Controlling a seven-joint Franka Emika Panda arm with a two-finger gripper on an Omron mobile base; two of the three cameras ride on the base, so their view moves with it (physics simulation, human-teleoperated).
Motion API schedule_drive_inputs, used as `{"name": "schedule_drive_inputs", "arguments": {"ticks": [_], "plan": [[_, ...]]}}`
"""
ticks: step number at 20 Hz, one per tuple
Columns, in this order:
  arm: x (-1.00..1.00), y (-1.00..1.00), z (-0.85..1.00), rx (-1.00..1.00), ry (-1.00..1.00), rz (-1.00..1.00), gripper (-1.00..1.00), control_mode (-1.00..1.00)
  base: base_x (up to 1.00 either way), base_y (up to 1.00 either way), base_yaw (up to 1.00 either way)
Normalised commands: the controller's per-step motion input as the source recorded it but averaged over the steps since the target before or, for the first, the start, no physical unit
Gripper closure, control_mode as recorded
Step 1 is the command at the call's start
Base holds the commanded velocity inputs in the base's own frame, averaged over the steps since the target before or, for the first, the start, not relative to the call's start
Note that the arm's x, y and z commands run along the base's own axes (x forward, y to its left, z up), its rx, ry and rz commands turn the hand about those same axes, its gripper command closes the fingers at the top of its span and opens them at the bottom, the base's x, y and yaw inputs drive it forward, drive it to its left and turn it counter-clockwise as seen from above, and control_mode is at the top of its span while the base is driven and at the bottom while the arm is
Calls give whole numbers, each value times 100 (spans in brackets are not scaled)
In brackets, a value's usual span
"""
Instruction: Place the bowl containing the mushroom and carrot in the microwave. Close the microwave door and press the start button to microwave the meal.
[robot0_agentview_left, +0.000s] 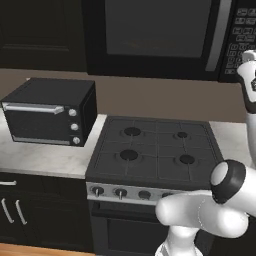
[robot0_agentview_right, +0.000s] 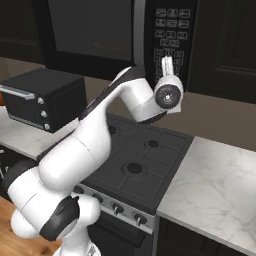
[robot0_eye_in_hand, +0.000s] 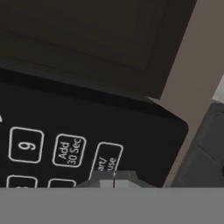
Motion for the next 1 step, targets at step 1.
{"name": "schedule_drive_inputs", "arguments": {"ticks": [1], "plan": [[60,-13,-49,0,-16,-6,100,-100,0,0,0]]}}
